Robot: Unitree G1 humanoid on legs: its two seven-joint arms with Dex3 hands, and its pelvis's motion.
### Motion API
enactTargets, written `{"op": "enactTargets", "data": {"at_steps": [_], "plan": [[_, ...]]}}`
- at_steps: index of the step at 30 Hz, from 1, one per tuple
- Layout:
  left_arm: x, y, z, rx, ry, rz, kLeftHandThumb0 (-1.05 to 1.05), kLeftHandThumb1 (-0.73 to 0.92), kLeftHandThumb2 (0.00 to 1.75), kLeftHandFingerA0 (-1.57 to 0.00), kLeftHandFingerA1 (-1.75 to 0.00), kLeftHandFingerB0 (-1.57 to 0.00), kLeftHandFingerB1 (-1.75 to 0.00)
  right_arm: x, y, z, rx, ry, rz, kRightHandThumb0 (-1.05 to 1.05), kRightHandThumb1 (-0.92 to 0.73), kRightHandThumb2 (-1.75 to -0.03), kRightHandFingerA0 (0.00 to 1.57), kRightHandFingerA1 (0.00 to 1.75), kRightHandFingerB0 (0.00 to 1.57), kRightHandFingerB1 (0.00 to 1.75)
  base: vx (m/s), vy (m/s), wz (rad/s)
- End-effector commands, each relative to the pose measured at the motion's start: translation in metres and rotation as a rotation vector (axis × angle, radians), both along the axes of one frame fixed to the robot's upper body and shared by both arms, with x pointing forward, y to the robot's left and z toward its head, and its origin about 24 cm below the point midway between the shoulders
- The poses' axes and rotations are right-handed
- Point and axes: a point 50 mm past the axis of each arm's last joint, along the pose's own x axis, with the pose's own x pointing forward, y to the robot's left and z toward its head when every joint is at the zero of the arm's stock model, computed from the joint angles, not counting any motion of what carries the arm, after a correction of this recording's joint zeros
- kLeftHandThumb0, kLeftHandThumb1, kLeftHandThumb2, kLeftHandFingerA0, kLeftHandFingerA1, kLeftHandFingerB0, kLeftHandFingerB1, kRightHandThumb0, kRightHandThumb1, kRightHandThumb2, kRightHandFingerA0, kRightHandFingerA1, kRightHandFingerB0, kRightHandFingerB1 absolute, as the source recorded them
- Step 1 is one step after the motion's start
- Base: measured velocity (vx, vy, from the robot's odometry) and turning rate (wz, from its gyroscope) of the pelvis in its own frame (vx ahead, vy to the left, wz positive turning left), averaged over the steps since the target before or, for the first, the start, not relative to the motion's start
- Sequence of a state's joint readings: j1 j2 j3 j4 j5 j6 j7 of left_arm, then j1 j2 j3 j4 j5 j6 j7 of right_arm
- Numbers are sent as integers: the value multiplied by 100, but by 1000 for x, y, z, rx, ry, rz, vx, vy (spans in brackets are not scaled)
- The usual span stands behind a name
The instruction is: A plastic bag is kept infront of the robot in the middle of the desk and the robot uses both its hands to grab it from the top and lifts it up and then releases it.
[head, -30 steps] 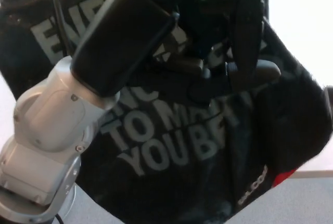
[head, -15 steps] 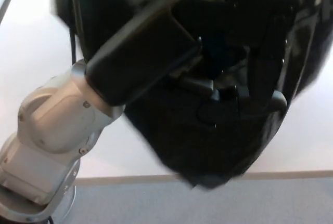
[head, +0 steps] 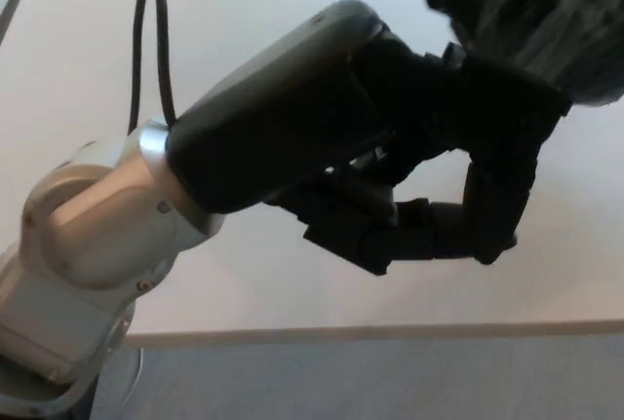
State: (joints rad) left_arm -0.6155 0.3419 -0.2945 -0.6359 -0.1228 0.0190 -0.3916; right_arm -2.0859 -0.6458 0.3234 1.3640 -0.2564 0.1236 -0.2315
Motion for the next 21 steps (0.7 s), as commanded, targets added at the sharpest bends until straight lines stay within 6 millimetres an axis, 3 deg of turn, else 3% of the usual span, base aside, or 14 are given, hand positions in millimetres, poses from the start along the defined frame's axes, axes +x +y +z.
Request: {"op": "enactTargets", "data": {"at_steps": [1,2,3,5,6,9,10,11,13,17,18,19,20,21], "plan": [[-3,4,-5,62,31,9,-17,66,56,-81,-175,-62,-175,7,-5,-9,-59,179,22,-96,-58,-90,0,2,0,0,0,0,0],[-4,4,-6,62,36,5,-23,47,84,-116,-140,-95,-129,12,-6,-15,-68,224,43,-96,-60,-92,0,5,0,0,0,0,0],[-6,4,-7,62,41,-3,-15,64,59,-81,-175,-62,-175,19,-6,-23,-94,286,52,-98,-63,-97,0,6,0,0,0,0,0],[-6,6,-8,61,42,0,-14,64,58,-81,-175,-63,-175,23,-5,-29,-127,335,37,-99,-65,-96,0,4,0,0,0,0,0],[-7,6,-10,62,48,4,-18,47,83,-117,-141,-97,-130,27,-6,-34,-146,368,46,-85,-60,-98,0,14,0,12,0,0,0],[-9,7,-11,65,48,16,-17,48,83,-117,-142,-100,-133,33,-10,-45,-164,408,63,-88,-61,-94,8,17,7,12,0,0,0],[-9,7,-13,63,52,12,-11,64,57,-81,-175,-68,-175,34,-11,-49,-190,448,54,-90,-64,-99,5,12,5,13,0,0,0],[-10,7,-13,62,54,10,-17,47,84,-118,-141,-102,-133,35,-12,-50,-204,462,55,-85,-64,-100,0,15,1,15,0,0,0],[-10,6,-15,52,62,1,-14,66,57,-84,-175,-68,-175,35,-16,-53,-216,473,62,-78,-60,-97,0,19,5,21,0,0,0],[-9,1,-19,49,89,-27,-15,66,56,-81,-175,-67,-175,35,-21,-57,-213,509,52,-81,-64,-101,0,18,5,21,0,0,0],[-9,-1,-20,51,88,-29,-22,49,84,-118,-143,-100,-133,34,-22,-57,-233,522,56,-82,-82,-64,1,18,0,20,0,0,0],[-10,-3,-21,55,88,-29,-22,49,84,-118,-143,-100,-133,34,-21,-57,-231,534,91,-82,-65,-104,0,17,0,17,0,0,0],[-10,-4,-21,58,87,-28,-22,49,84,-118,-143,-100,-133,35,-20,-58,-219,539,113,-82,-65,-104,0,17,0,17,0,0,0],[-11,-5,-22,66,88,-25,-18,66,57,-81,-175,-66,-175,36,-18,-58,-233,553,123,-83,-67,-106,0,14,0,15,0,0,0]]}}
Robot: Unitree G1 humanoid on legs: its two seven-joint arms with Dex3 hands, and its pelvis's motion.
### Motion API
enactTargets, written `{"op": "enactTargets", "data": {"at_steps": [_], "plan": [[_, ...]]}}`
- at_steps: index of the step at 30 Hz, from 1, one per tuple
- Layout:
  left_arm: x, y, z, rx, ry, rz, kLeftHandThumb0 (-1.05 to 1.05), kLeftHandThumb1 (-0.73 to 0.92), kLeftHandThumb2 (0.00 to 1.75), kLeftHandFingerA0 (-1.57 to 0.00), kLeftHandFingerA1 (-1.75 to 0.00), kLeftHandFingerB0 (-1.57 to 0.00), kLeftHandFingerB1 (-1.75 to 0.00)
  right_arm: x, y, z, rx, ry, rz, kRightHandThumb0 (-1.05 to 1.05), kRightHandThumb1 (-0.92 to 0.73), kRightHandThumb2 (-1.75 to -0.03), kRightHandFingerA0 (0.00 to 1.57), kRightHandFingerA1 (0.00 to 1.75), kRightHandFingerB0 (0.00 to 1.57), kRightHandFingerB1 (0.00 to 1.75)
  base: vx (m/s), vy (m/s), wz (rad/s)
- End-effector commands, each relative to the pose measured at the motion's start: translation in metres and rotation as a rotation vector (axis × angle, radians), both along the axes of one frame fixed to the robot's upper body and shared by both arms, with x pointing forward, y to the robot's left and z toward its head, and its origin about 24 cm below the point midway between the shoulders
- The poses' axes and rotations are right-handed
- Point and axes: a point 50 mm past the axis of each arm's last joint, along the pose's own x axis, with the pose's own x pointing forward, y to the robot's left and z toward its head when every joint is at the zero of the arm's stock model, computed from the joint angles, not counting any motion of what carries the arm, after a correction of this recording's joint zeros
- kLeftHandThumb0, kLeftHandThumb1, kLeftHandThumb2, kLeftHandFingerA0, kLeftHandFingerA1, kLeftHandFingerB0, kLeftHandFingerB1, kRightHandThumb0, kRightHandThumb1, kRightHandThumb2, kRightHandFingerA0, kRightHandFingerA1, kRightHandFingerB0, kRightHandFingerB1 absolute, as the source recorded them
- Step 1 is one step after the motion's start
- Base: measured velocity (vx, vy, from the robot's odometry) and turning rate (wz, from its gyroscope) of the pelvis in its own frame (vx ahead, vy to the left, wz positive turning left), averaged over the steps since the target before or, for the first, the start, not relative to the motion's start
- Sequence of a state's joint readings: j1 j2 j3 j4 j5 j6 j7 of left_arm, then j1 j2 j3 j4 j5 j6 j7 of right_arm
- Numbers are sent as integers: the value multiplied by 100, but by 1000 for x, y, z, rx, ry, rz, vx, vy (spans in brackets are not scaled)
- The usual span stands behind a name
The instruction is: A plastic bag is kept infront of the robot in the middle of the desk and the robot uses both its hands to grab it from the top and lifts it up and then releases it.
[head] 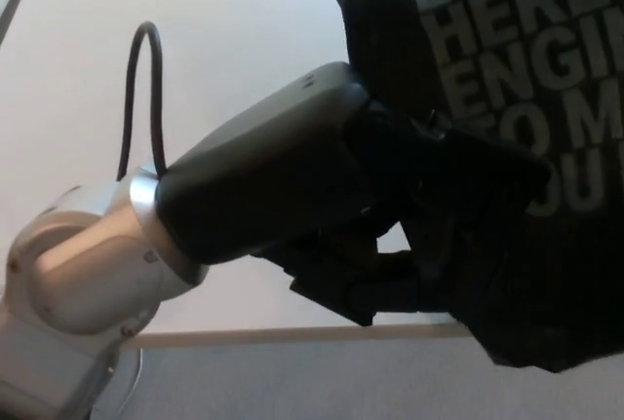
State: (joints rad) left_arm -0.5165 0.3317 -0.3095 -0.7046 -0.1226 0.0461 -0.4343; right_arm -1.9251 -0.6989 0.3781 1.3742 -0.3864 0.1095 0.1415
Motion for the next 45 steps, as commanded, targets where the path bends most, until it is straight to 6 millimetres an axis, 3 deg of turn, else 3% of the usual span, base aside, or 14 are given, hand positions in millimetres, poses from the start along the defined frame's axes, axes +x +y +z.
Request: {"op": "enactTargets", "data": {"at_steps": [1,17,18,19,20,22,26,27,29,30,32,33,40,45], "plan": [[-1,-5,-5,34,18,7,-18,67,57,-81,-175,-65,-175,1,7,1,-69,86,90,-83,-65,-106,0,15,0,16,0,0,0],[3,-12,-14,124,26,-14,-18,68,56,-77,-175,-63,-175,3,49,22,-126,86,190,-99,-78,-110,0,1,0,2,0,0,0],[3,-12,-14,125,25,-16,-16,67,55,-76,-175,-62,-175,3,52,23,-135,94,198,-84,-90,-69,0,0,0,0,0,0,0],[4,-12,-15,125,25,-17,-16,67,55,-76,-175,-62,-175,3,56,24,-145,103,207,-84,-90,-69,0,0,0,0,0,0,0],[4,-12,-15,126,24,-19,-16,67,55,-76,-175,-62,-175,3,61,26,-151,102,220,-99,-79,-113,0,3,0,4,0,0,0],[4,-13,-16,126,36,-29,-19,69,55,-75,-175,-61,-175,4,79,30,-249,132,230,-94,-79,-114,0,7,0,5,0,0,0],[3,-16,-17,131,41,-47,-17,69,55,-74,-175,-60,-175,12,112,28,-354,145,285,-87,-69,-104,5,20,12,26,0,0,0],[3,-17,-18,131,44,-54,-13,68,55,-75,-175,-60,-175,13,117,26,-328,168,331,-77,-83,-67,12,27,9,23,0,0,0],[2,-22,-19,131,48,-73,-12,68,54,-74,-175,-59,-175,16,129,21,-319,240,383,-83,-88,-68,30,31,19,27,0,0,0],[1,-24,-19,127,44,-81,-10,66,54,-75,-175,-59,-175,20,142,15,-299,290,429,-85,-68,-101,29,47,14,40,0,0,0],[0,-27,-21,121,39,-90,-11,66,55,-75,-175,-60,-175,26,167,4,-234,361,557,-83,-68,-101,33,48,15,41,0,0,0],[-2,-29,-22,122,44,-100,-8,63,58,-77,-175,-62,-175,28,172,-1,-221,378,579,-80,-82,-65,46,36,26,30,0,0,0],[-8,-33,-25,173,41,-137,-16,49,74,-85,-175,-72,-160,56,213,-81,-34,703,805,-58,-65,-60,56,45,44,36,0,0,0],[-5,-28,-31,173,40,-123,-15,51,71,-76,-175,-62,-166,66,221,-132,-4,866,847,-53,-68,-60,37,40,26,31,0,0,0]]}}
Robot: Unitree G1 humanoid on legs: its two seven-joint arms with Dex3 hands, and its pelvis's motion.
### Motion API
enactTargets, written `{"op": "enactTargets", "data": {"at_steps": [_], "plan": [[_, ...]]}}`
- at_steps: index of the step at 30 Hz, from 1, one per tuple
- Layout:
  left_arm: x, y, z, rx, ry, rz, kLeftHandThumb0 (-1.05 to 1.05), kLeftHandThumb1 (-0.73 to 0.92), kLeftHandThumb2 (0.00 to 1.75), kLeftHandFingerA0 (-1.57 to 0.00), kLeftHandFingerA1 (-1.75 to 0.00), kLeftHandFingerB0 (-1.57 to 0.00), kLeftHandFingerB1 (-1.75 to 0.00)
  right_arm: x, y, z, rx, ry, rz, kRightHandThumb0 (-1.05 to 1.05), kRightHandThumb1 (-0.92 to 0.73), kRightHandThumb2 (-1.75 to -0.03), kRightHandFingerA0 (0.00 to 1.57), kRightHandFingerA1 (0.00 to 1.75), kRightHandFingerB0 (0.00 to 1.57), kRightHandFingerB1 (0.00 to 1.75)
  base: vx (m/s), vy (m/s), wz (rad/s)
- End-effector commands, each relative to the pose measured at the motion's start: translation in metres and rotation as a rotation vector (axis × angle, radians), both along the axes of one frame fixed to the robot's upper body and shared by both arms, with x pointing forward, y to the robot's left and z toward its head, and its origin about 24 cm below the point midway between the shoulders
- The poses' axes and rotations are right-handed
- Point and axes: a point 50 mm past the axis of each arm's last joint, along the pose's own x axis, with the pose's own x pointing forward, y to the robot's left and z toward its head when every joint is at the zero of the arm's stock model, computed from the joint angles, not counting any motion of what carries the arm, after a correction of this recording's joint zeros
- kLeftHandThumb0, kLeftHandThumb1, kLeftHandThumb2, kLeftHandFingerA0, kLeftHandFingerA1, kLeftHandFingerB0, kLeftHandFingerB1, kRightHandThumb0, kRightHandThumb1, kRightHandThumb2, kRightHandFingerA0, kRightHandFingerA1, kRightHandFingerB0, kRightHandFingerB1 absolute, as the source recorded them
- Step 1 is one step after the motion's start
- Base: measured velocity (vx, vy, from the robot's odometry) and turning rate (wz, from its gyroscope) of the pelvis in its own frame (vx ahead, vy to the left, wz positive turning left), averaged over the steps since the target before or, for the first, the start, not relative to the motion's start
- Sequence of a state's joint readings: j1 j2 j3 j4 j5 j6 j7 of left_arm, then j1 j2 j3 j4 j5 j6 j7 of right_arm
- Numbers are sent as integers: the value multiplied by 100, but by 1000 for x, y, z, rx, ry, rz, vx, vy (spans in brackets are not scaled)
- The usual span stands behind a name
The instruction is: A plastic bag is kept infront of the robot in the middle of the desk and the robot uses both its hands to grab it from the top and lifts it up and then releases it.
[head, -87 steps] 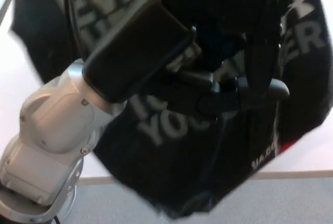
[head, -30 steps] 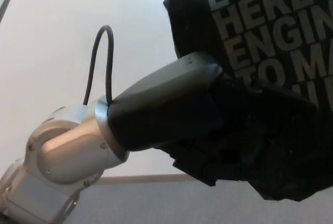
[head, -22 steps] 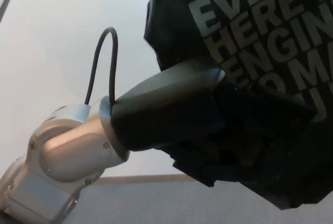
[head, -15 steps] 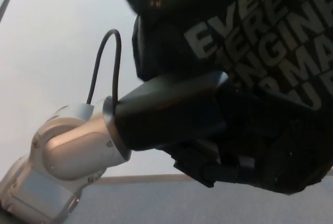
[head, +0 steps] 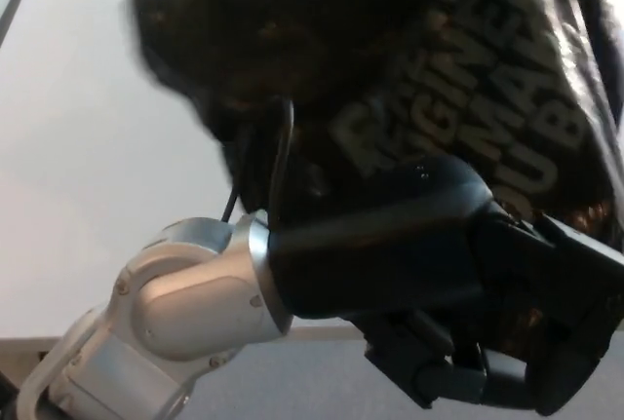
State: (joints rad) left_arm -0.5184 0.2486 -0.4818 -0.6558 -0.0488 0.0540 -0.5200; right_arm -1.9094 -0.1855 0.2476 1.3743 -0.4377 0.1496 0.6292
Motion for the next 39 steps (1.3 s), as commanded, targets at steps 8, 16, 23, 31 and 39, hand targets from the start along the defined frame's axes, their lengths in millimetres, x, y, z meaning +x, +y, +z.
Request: {"op": "enactTargets", "data": {"at_steps": [8,16,23,31,39], "plan": [[-1,24,-17,83,84,38,2,40,96,-83,-175,-70,-175,25,-18,-184,373,624,-18,-81,-57,-92,24,47,15,40,0,0,0],[-3,32,-19,89,102,44,-4,56,76,-82,-175,-68,-175,27,-80,-178,924,577,-97,-84,-71,-62,28,38,27,30,0,0,0],[-5,37,-24,105,119,62,-7,64,65,-81,-175,-67,-175,26,-96,-149,961,488,-82,-85,-57,-102,10,48,0,25,0,0,0],[3,52,-15,-12,24,176,-12,61,55,-84,-175,-66,-175,17,-94,-61,1037,165,144,-76,-54,-90,33,51,23,44,0,0,0],[-2,107,18,-361,-225,497,-55,74,62,-65,-81,-67,-56,-72,-119,-25,693,-660,320,-63,-56,-97,34,55,18,44,0,0,1]]}}
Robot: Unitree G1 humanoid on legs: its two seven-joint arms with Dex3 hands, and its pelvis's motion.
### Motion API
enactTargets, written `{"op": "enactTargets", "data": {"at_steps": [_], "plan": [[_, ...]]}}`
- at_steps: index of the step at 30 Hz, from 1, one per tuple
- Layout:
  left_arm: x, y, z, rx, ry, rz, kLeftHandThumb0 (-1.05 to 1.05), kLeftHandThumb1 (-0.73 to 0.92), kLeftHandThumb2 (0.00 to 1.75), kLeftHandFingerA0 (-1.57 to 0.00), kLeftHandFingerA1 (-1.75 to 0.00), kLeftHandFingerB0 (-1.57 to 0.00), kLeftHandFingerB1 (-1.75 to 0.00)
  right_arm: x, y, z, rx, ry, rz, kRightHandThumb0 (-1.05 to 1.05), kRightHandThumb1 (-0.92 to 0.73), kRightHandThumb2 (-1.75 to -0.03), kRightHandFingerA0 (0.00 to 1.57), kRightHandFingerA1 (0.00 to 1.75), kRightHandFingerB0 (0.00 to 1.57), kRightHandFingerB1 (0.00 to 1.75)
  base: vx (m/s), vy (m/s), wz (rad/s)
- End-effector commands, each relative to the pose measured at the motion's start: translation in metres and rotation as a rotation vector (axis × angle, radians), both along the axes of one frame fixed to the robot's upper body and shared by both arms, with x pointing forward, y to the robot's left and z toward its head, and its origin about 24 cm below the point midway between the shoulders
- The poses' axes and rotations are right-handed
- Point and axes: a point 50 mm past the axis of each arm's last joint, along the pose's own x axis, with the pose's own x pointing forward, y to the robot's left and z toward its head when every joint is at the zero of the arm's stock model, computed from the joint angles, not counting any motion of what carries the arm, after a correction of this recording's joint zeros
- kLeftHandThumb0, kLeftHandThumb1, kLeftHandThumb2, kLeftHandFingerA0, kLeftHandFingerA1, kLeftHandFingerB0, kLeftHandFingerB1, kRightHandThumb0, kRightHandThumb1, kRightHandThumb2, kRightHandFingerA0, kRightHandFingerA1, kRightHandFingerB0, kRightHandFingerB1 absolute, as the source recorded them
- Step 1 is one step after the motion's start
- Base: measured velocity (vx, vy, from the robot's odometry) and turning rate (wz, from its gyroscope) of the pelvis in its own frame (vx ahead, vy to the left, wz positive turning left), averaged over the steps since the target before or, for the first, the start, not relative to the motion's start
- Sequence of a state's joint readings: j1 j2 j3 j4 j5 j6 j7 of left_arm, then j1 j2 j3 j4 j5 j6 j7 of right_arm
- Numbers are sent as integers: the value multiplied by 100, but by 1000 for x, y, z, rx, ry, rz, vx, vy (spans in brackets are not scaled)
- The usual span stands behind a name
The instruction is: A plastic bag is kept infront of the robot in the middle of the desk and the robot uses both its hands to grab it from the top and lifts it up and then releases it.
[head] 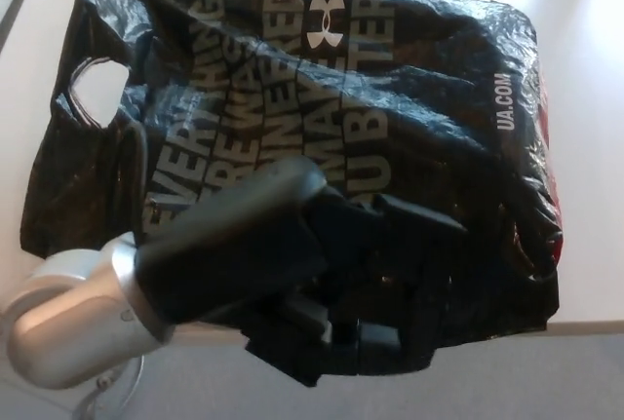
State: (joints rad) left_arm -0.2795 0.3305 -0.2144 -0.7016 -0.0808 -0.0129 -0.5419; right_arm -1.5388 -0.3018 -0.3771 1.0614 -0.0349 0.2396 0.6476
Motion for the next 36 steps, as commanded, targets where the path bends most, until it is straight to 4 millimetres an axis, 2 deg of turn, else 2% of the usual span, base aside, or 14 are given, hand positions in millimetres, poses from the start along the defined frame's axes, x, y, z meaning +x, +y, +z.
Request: {"op": "enactTargets", "data": {"at_steps": [1,4,5,7,10,11,13,14,16,17,21,24,25,36], "plan": [[-11,56,33,-259,-309,318,-59,78,64,-48,-64,-57,-42,-93,-25,16,-195,-778,-200,-63,-74,-62,30,37,27,30,0,0,0],[-14,86,41,-267,-341,395,-54,78,63,-35,-49,-44,-37,-130,-37,-11,-321,-951,-259,-60,-74,-63,23,35,24,30,0,0,0],[-14,109,38,-311,-350,469,-62,64,97,-29,-52,-31,-50,-152,-49,-28,-465,-1036,-354,-68,-78,-64,19,31,19,27,0,0,0],[-16,125,32,-339,-346,538,-58,81,65,-31,-34,-34,-32,-169,-53,-36,-556,-1093,-399,-66,-77,-64,20,30,20,27,0,0,0],[-24,154,12,-428,-291,668,-57,83,65,-29,-31,-31,-31,-201,-67,-56,-678,-1210,-458,-59,-77,-64,18,30,17,27,0,0,0],[-32,164,0,-465,-243,720,-58,86,66,-23,-29,-27,-30,-217,-78,-73,-732,-1166,-485,-33,-57,-109,1,50,0,48,0,0,0],[-39,174,-13,-483,-198,744,-56,87,67,-20,-28,-24,-28,-229,-84,-87,-766,-1100,-480,-33,-59,-110,1,50,0,48,0,0,0],[-41,177,-18,-499,-175,741,-53,86,67,-19,-27,-23,-28,-234,-88,-98,-748,-1052,-498,-59,-78,-64,16,33,17,29,0,0,0],[-46,182,-29,-494,-134,750,-52,84,66,-20,-28,-19,-28,-246,-97,-121,-717,-896,-549,-65,-82,-65,12,30,13,25,0,0,0],[-48,184,-36,-491,-112,761,-51,84,66,-20,-28,-18,-27,-254,-99,-133,-711,-819,-581,-77,-64,-95,4,41,3,37,0,0,0],[-60,178,-79,-531,135,822,-53,82,66,-21,-28,-17,-27,-284,-98,-173,-510,-515,-616,-64,-62,-96,0,35,5,34,0,0,0],[-73,171,-104,-549,253,851,-53,82,66,-21,-29,-18,-27,-300,-92,-196,-449,-306,-594,-60,-87,-69,3,19,6,21,0,0,0],[-86,165,-119,-526,324,876,-51,82,66,-19,-29,-15,-26,-305,-82,-215,-412,-182,-545,-71,-71,-101,0,22,1,23,0,0,0],[-112,164,-148,-607,542,931,-52,80,65,-28,-33,-20,-28,-305,-43,-265,-492,-117,-346,-59,-88,-71,2,19,2,20,0,0,0]]}}
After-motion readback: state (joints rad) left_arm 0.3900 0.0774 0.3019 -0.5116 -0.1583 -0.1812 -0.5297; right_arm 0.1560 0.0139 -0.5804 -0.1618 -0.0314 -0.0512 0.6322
